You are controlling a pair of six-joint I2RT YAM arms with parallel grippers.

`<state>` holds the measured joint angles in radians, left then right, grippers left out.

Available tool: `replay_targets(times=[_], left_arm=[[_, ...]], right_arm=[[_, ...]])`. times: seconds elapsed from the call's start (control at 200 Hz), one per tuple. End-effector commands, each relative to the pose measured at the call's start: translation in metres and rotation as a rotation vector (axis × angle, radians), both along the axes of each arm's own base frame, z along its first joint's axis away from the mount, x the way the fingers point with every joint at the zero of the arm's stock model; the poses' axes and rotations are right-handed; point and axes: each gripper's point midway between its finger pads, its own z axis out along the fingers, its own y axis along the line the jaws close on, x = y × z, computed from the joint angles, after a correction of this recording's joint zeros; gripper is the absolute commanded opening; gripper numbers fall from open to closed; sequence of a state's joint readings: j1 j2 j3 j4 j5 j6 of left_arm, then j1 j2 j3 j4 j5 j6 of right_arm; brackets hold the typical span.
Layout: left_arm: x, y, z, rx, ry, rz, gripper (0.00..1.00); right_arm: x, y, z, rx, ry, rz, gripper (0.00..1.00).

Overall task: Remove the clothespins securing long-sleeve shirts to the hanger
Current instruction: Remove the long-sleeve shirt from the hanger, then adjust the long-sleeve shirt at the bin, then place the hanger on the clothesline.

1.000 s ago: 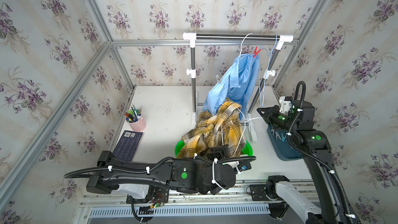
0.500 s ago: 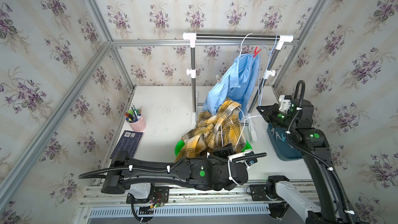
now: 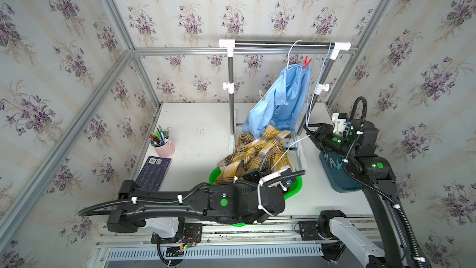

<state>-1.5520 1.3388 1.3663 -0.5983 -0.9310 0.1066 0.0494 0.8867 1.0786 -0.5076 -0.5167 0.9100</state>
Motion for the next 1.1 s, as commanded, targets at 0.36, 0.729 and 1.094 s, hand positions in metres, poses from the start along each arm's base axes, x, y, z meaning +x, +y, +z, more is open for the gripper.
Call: replay_targets(times=[0.36, 0.729, 1.094], left_arm=[[-0.015, 0.129, 0.072, -0.340, 0.154, -0.034, 0.00], [0.003, 0.208, 0.148, -0.528, 0.027, 0.093, 0.00], [0.022, 0.218, 0.212, -0.519, -0.181, 0.291, 0.00]], right_arm=[[0.028, -0.008, -0.029, -0.173, -0.079, -0.001, 0.85], [0.074, 0.015, -0.120, -0.225, -0.043, 0.063, 1.00], [0.104, 0.038, -0.161, -0.200, -0.014, 0.090, 0.92]])
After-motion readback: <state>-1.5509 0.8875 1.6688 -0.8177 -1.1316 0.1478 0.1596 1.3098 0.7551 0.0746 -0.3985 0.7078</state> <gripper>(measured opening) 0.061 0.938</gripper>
